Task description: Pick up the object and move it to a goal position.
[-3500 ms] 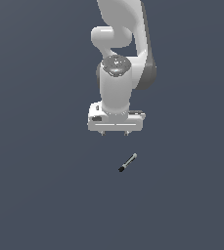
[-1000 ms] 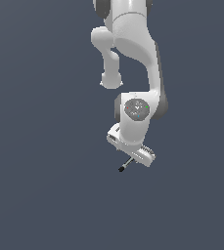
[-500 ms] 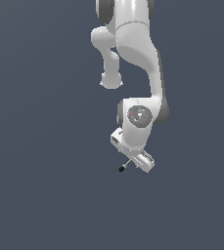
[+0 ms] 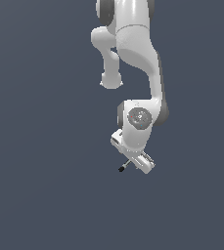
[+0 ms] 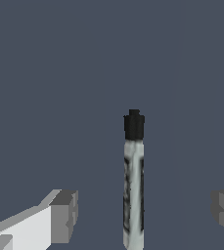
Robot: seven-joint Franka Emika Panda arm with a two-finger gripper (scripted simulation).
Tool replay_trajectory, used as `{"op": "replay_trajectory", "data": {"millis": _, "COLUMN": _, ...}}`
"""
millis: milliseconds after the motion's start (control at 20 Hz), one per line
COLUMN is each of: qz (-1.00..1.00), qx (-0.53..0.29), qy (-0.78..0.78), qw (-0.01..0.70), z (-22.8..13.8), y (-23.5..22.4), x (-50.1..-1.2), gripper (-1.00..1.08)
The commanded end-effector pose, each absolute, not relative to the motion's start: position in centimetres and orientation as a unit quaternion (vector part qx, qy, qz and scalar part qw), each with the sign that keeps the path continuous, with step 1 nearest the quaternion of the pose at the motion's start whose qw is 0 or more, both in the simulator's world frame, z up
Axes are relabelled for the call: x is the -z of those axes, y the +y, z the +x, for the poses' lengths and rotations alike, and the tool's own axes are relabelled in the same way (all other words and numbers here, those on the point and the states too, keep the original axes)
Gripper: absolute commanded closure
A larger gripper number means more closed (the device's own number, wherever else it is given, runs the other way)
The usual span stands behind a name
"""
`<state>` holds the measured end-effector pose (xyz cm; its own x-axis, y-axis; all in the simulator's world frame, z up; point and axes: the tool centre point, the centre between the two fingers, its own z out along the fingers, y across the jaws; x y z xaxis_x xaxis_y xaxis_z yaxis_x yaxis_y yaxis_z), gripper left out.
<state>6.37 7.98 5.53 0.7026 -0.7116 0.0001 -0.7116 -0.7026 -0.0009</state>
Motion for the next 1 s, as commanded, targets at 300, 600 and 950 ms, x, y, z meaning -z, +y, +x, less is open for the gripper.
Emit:
{"op": "replay_trajectory", "data": {"millis": 300, "qz": -0.922, "qx": 0.0, "qy": 0.387, "qw": 0.0, "z": 6.2, "y": 7.9, "x": -1.7, "gripper": -0.92}}
{"op": "replay_trajectory", "data": {"millis": 600, "qz": -0.922, "qx": 0.0, "qy": 0.388, "qw": 0.0, "z": 6.4, "y": 7.9, "x": -1.0, "gripper": -0.92}}
{"op": "replay_trajectory", "data": {"millis": 950, "qz": -0.922, "qx": 0.0, "qy": 0.388, "qw": 0.0, "z": 6.4, "y": 7.9, "x": -1.0, "gripper": 1.08}}
